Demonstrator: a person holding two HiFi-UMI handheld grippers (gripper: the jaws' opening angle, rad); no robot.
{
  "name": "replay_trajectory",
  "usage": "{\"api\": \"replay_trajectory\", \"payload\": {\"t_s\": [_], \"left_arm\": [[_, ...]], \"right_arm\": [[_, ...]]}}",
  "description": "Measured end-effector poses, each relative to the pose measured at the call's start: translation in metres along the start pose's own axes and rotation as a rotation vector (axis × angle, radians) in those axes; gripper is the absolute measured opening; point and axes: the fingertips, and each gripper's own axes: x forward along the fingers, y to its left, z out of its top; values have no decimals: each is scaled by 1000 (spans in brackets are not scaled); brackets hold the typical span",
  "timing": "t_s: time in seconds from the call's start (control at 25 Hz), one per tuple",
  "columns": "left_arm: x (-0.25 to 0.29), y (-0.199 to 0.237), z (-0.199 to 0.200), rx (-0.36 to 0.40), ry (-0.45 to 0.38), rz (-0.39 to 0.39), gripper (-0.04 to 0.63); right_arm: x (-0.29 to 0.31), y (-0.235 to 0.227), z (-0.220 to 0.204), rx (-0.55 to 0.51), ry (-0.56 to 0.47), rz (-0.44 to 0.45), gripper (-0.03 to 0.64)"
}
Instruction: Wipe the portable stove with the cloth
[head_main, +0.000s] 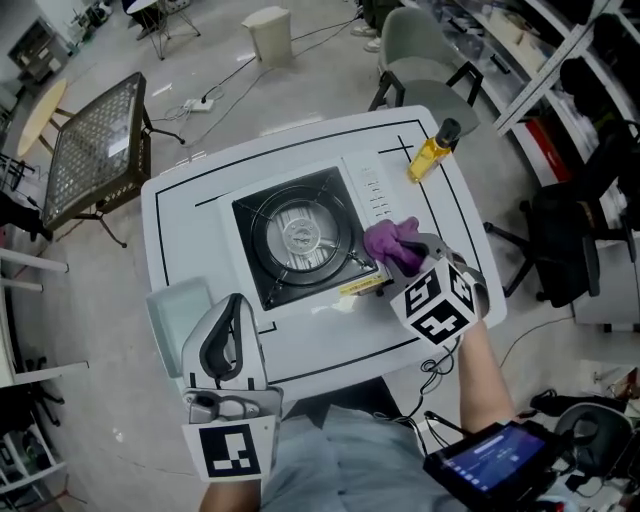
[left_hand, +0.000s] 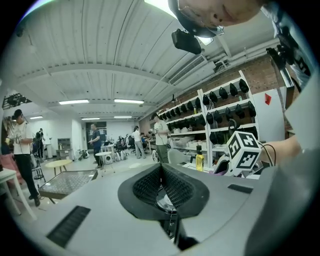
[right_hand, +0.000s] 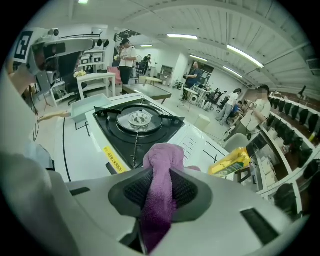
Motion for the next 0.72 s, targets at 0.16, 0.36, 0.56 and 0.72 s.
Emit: {"api": "replay_trajectory", "payload": {"t_s": [0.16, 0.36, 0.56, 0.72], "left_arm": [[-15, -7, 3, 9, -15, -23, 18], [-32, -16, 8, 19, -38, -43, 18], [-50, -27, 13, 29, -57, -59, 18], [-63, -37, 21, 28, -72, -63, 18]], "right_arm": [[-12, 16, -11, 21, 5, -9, 109], [-27, 35, -26, 46, 7, -17, 109], [-43, 53, -38, 53, 15, -12, 109], [-63, 62, -45, 57, 12, -6, 109]]}}
